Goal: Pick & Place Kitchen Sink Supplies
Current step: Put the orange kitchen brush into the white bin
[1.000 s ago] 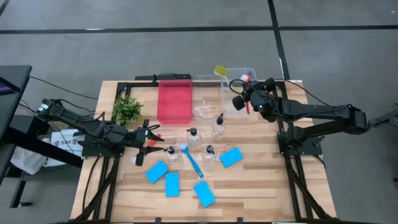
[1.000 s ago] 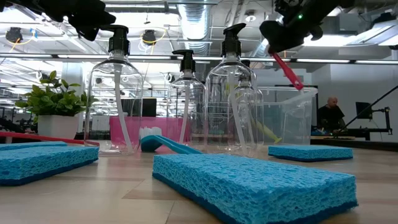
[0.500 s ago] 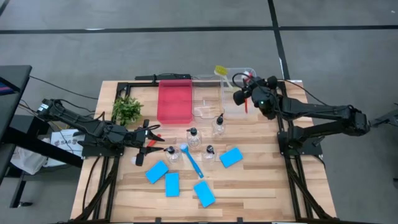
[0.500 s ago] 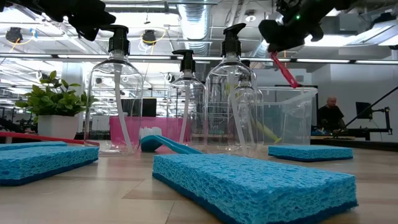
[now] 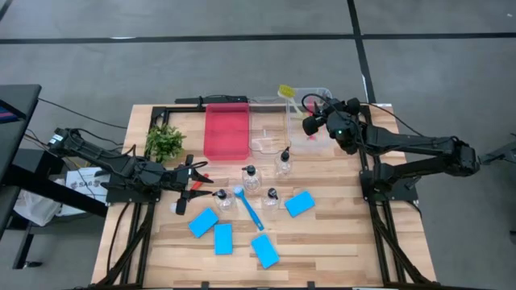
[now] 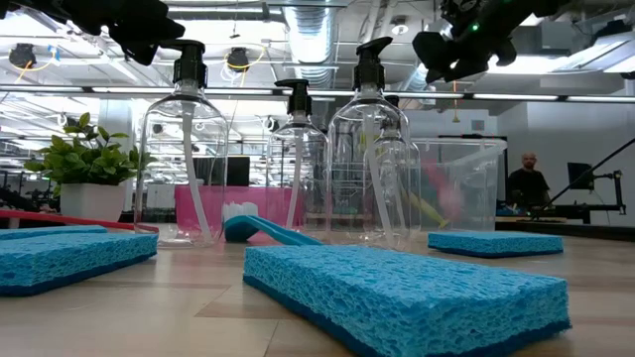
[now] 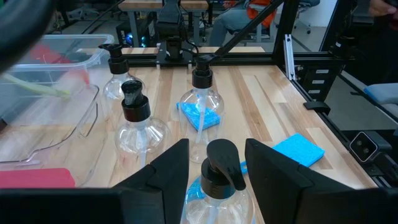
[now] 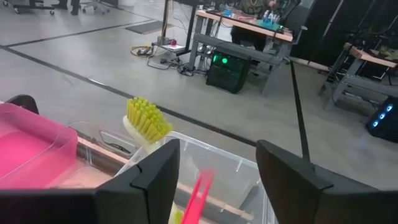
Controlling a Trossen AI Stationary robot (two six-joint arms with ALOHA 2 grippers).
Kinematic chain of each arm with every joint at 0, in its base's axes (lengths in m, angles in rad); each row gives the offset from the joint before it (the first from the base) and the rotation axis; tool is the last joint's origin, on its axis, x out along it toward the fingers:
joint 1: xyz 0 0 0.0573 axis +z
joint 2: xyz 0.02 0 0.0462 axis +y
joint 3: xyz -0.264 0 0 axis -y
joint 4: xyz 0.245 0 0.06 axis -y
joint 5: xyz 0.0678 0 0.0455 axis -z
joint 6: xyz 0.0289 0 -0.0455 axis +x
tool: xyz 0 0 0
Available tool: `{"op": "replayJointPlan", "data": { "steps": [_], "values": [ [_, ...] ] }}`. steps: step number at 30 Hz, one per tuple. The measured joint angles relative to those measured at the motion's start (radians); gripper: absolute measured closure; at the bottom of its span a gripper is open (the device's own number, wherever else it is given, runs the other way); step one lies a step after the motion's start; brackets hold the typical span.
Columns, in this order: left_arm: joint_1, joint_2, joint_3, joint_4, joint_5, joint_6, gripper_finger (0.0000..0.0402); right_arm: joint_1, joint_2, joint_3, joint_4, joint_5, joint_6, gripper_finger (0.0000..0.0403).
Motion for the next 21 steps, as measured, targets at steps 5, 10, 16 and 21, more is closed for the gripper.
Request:
{"op": "replayJointPlan", "data": {
  "steps": [5, 10, 16, 21],
  "values": [
    [0.0, 0.0, 0.0, 0.0, 0.0, 0.0, 0.0243, 0.019, -0.002, 0.0, 0.018, 0.001, -0.067, 0.0203],
    [0.0, 0.0, 0.0, 0.0, 0.0, -0.006, 0.0243, 0.079, -0.03, 0.0, 0.047, 0.001, -0.127, 0.0221],
    [0.0, 0.0, 0.0, 0.001, 0.001, -0.036, 0.0243, 0.18, -0.092, 0.0, 0.049, 0.001, -0.174, 0.0249],
    [0.0, 0.032, 0.0, 0.046, 0.012, -0.043, 0.0243, 0.306, -0.141, 0.0, 0.017, 0.001, -0.227, 0.0268]
  ]
}}
